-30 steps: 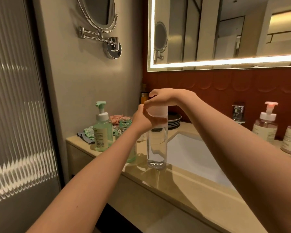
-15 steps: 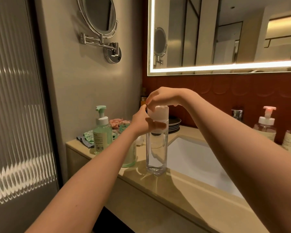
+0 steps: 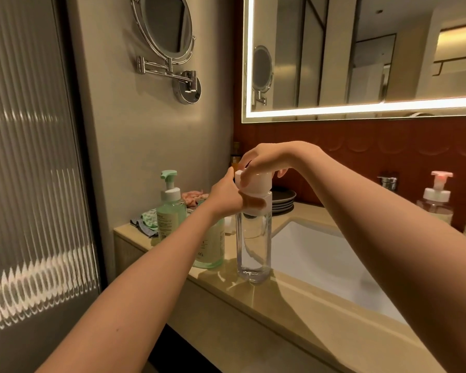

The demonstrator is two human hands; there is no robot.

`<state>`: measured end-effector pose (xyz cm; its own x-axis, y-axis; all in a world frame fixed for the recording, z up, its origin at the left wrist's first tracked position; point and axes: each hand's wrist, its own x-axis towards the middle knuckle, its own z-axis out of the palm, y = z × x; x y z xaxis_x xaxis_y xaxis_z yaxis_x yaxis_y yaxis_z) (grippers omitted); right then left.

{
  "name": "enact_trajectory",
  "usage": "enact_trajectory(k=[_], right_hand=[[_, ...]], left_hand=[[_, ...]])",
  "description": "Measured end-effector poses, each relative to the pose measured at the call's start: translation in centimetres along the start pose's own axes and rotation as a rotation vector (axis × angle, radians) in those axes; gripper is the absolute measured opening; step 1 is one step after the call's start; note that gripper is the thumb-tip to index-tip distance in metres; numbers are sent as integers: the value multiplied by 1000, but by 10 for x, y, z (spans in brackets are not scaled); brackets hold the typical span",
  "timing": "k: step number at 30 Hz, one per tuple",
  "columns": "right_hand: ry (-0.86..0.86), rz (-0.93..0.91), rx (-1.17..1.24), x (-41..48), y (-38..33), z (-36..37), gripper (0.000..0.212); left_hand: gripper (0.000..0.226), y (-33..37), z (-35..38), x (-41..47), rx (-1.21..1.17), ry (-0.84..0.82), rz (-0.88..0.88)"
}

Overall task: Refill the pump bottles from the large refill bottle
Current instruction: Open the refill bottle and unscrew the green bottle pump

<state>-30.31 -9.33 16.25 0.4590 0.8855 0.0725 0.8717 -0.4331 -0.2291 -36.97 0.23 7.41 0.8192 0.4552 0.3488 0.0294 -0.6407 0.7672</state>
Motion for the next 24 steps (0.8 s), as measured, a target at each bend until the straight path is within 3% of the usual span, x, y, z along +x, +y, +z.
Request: enact_trajectory(k=[3,9,15,19,24], right_hand=[[13,-55,34,-4,-1,-10,48],[157,-56,199,-8,8,-16,56],[377,35,544,0,39,15,44],[508,99,581,13,53,51,47],[483,218,657,31,66,100,40]], left_hand=[[96,3,-2,-1,-8,-12,-17],[115,-2,-10,-1,-49,-12,-104],[119,-5,-19,-8,-25,37,-121],[118,-1,-20,-10,13,21,-98],[113,1,-24,-11,92,4,-78]])
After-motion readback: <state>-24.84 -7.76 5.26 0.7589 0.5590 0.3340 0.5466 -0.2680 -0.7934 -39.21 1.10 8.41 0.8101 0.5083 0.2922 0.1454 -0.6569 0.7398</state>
